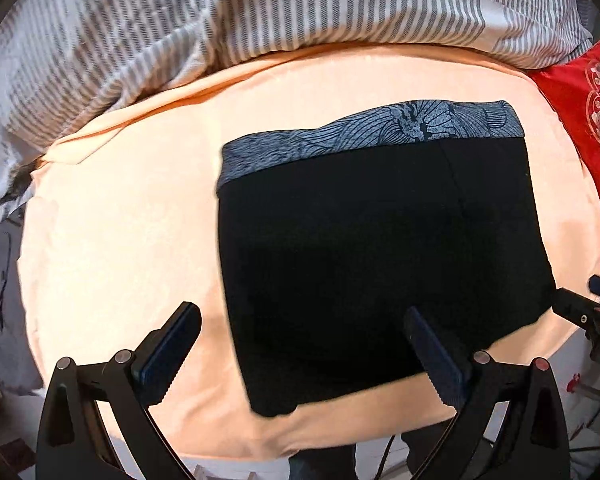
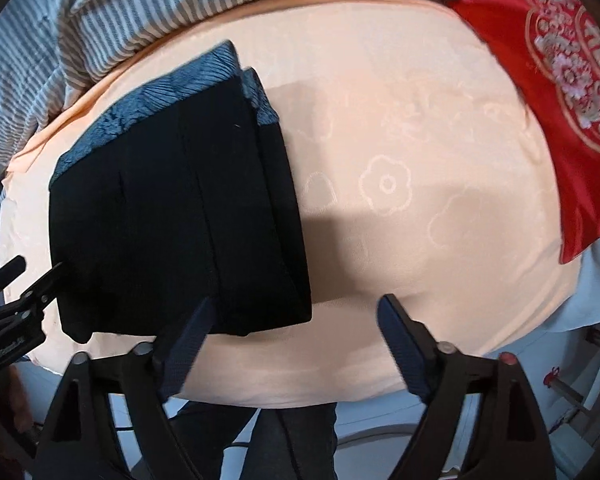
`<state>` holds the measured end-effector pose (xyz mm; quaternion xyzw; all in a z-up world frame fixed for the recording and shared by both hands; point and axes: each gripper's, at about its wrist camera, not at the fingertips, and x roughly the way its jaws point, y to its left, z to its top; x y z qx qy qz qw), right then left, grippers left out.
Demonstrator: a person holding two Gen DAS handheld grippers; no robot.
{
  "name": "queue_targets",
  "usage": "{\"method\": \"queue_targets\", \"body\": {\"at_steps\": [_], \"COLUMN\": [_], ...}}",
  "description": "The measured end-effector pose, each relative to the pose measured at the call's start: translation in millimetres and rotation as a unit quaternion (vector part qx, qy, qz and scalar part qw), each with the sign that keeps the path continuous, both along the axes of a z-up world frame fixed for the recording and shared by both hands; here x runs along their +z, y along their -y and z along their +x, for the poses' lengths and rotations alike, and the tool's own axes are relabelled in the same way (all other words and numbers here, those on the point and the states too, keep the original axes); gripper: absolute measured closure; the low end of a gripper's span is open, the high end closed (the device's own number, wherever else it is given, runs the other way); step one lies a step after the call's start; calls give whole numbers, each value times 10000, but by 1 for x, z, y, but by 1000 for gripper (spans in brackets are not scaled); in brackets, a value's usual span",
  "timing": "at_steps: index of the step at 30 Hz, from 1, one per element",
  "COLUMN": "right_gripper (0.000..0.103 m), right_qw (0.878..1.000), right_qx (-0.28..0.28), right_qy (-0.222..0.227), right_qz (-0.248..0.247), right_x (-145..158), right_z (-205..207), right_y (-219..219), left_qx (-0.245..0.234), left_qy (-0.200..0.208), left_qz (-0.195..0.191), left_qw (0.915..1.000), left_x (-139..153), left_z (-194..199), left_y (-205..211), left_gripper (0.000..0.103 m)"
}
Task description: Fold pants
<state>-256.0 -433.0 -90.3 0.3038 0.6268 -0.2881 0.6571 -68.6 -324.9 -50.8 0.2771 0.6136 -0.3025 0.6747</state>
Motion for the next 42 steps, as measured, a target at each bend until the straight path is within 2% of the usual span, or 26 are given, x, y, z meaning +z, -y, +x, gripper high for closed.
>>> {"method": "queue_targets", "body": {"at_steps": [1, 11, 24, 42], "right_gripper": [0, 0, 0, 0], "right_qw": [10000, 9995, 9987, 9965], "right_qx": [22, 200, 260, 581], "right_qy": [29, 228, 397, 460], "right_qz": [-43, -106, -201, -392], "right_x": [2, 20, 55, 81], "right_z": [3, 10, 9, 12], "right_y": [-2, -29, -71, -97], "left_qx": [58, 211, 370, 293], "left_qy": [-9, -124, 97, 57], "left_qz": [16, 4, 44, -50], "left_qw": [10000, 9997, 9993, 9995], "left_x": [3, 23, 55, 78], "left_z": [-1, -25, -48, -61], "left_y": [-3, -33, -79, -85], "left_gripper": [1, 1, 1, 1]}}
